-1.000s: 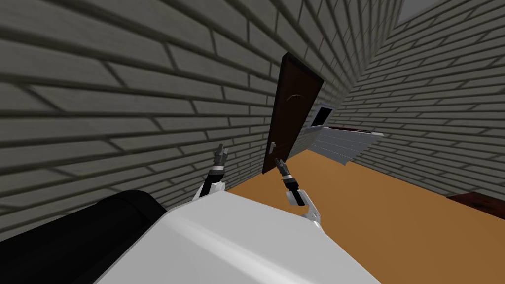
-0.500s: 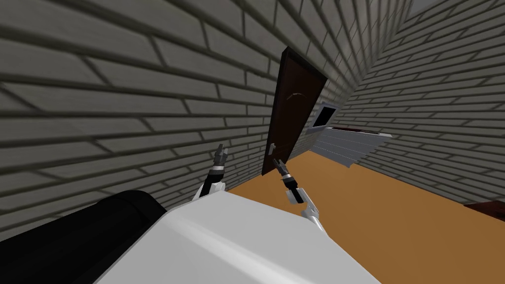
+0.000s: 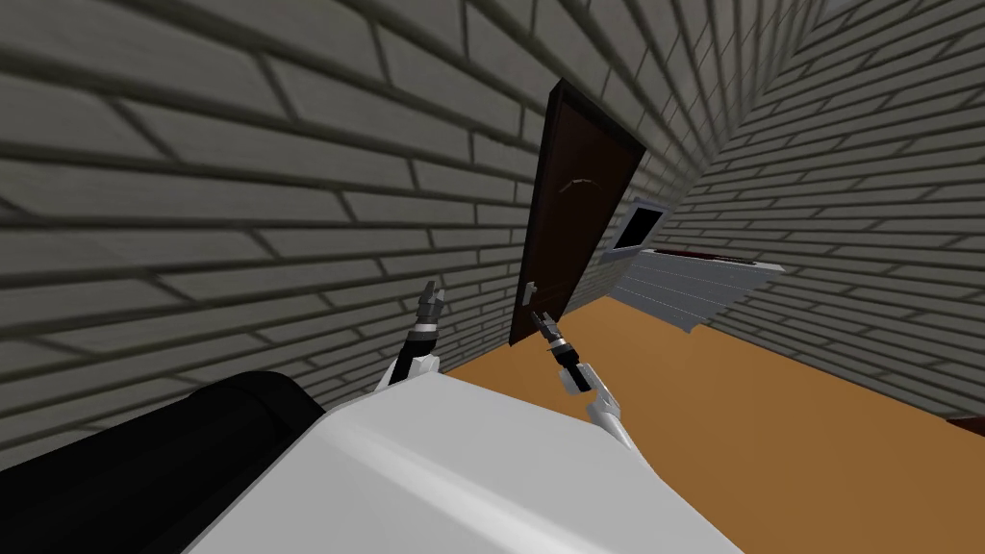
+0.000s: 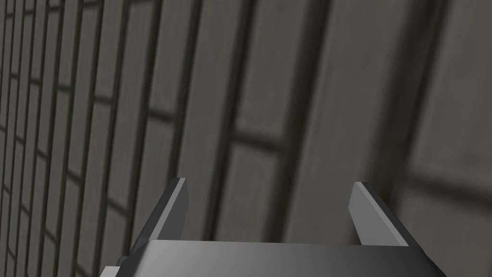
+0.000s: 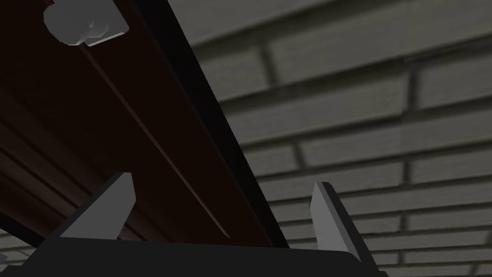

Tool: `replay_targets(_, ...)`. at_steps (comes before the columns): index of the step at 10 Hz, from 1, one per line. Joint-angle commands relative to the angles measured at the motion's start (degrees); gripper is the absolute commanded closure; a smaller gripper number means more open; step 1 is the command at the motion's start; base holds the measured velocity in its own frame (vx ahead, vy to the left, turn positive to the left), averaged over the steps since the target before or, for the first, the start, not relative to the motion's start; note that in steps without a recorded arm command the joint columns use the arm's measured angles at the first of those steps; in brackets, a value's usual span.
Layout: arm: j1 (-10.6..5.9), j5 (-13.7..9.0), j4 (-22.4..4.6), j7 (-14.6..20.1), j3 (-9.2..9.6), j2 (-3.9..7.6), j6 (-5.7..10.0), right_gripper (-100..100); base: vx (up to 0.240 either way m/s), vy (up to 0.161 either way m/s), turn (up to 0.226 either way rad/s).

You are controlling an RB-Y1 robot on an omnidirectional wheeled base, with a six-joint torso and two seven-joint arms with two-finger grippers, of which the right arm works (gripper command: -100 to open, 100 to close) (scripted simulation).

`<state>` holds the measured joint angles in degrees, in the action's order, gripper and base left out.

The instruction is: Pull the door open

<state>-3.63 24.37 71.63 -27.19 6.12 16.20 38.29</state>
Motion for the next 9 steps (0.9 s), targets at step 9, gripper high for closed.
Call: replay_targets(9,-6.34,3.68,-11.46,-5.58,0.68,2.35,2.70,-100,0.085,-0.061,0.031)
